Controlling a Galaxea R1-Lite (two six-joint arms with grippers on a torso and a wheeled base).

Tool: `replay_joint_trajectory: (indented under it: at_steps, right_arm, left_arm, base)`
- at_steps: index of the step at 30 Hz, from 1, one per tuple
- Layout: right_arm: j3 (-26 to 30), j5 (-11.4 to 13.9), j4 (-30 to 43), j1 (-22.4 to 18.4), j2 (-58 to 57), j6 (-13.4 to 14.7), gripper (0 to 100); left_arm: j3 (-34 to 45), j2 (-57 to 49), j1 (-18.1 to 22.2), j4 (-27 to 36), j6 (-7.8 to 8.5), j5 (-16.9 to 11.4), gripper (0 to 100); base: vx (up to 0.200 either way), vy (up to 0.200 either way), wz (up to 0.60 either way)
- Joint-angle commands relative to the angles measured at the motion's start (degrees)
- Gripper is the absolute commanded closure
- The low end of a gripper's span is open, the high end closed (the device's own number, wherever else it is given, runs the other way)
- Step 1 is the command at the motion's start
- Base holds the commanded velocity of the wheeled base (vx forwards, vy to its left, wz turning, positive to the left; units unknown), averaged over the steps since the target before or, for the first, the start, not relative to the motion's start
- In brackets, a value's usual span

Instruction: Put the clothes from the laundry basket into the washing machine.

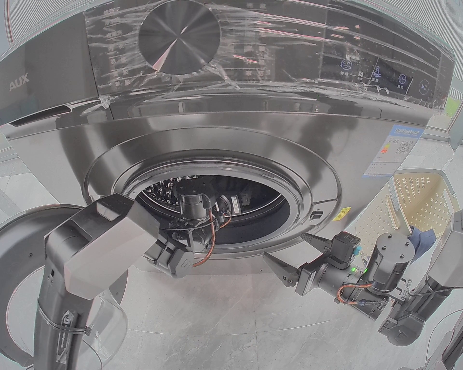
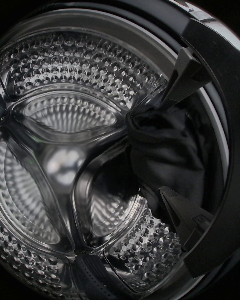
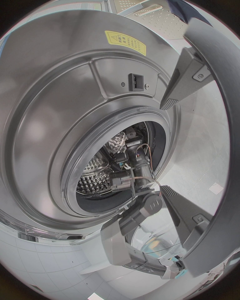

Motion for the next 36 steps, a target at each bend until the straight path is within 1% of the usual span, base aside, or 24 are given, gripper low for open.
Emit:
replay_joint_trajectory:
  at_steps: [1,4,5,9,10,12,13,14,15,17,19,24,26,28,29,30,32,34,36]
  right_arm:
    - [0.24,-0.01,-0.04,-0.13,-0.19,-0.01,0]
    - [0.51,-0.01,-0.04,-0.31,-0.19,-0.01,0]
    - [0.6,-0.01,-0.04,-0.4,-0.27,-0.01,0]
    - [1.3,-0.01,-0.04,0.13,-0.89,-0.01,0]
    - [1.56,-0.01,-0.04,0.22,-1.07,-0.01,0]
    - [2.97,-0.01,-0.04,0.39,-1.94,-0.1,0]
    - [2.97,-0.01,-0.04,0.39,-1.94,-0.1,0]
    - [4.37,0.07,-0.04,0.39,-2.56,-0.19,0]
    - [4.64,0.07,-0.04,0.39,-2.65,-0.1,0]
    - [6.31,0.07,-0.04,0.39,-3.88,-0.01,0]
    - [7.8,0.16,-0.04,0.39,-5.81,-0.27,0]
    - [11.67,-0.19,0.05,-0.05,-11.79,-0.45,0]
    - [14.66,-0.28,0.05,-0.49,-14.07,-0.45,0]
    - [15.18,-0.28,0.05,-0.49,-14.34,-0.54,0]
    - [19.32,-0.28,0.05,-1.19,-17.41,-0.63,0]
    - [20.37,-0.37,1.11,-1.98,-19.79,-0.54,0]
    - [20.37,-0.54,1.72,-3.39,-22.51,-0.45,0]
    - [20.37,-0.54,3.13,-6.38,-26.38,-0.8,0]
    - [20.37,-0.54,5.41,-8.13,-29.54,-1.24,0]
  left_arm:
    - [14.95,-12.58,-2.29,-3.52,0.31,-0.04,0]
    - [21.37,-16.62,-3.34,-4.75,1.11,-0.39,0]
    - [25.32,-18.73,-3.96,-5.45,1.28,-1.09,0]
    - [35.96,-24.09,-6.51,-7.3,1.63,-2.58,0]
    - [37.1,-24.79,-6.95,-7.65,1.72,-2.67,0]
    - [42.99,-28.4,-8.97,-8.97,1.72,-3.11,0]
    - [42.99,-28.4,-8.97,-8.97,1.72,-3.11,0]
    - [47.47,-30.95,-10.64,-9.23,1.81,-3.29,0]
    - [48.35,-31.47,-10.99,-9.23,1.81,-3.37,0]
    - [53.1,-34.64,-12.57,-9.58,1.72,-3.99,0]
    - [56.44,-36.66,-13.54,-10.2,1.54,-3.9,0]
    - [64.61,-43.87,-14.5,-13.1,1.72,-3.81,0]
    - [68.3,-47.56,-14.86,-13.45,1.81,-3.46,0]
    - [68.74,-48.17,-14.86,-13.45,1.9,-3.37,0]
    - [71.64,-53.88,-14.77,-13.01,2.25,-3.37,0]
    - [73.23,-57.14,-14.24,-12.48,2.86,-3.29,0]
    - [75.16,-60.21,-13.98,-12.22,3.83,-3.29,0]
    - [77.0,-64.17,-13.19,-11.87,5.76,-3.2,0]
    - [78.5,-67.33,-12.48,-11.08,6.99,-3.2,0]
  base:
    - [0.0,0.0,0.0]
    - [0.0,0.0,0.0]
    - [0.0,0.0,0.0]
    - [0.0,0.0,0.0]
    - [0.0,0.0,0.0]
    - [0.0,0.0,0.0]
    - [0.0,0.0,0.0]
    - [0.0,0.0,0.0]
    - [0.0,0.0,0.0]
    - [0.0,0.0,0.0]
    - [0.0,0.0,0.0]
    - [0.0,0.0,0.0]
    - [0.0,0.0,0.0]
    - [0.0,0.0,0.0]
    - [0.0,0.0,0.0]
    - [-0.2,0.0,0.0]
    - [-0.2,0.0,0.0]
    - [-0.2,0.0,0.0]
    - [0.0,0.0,0.0]
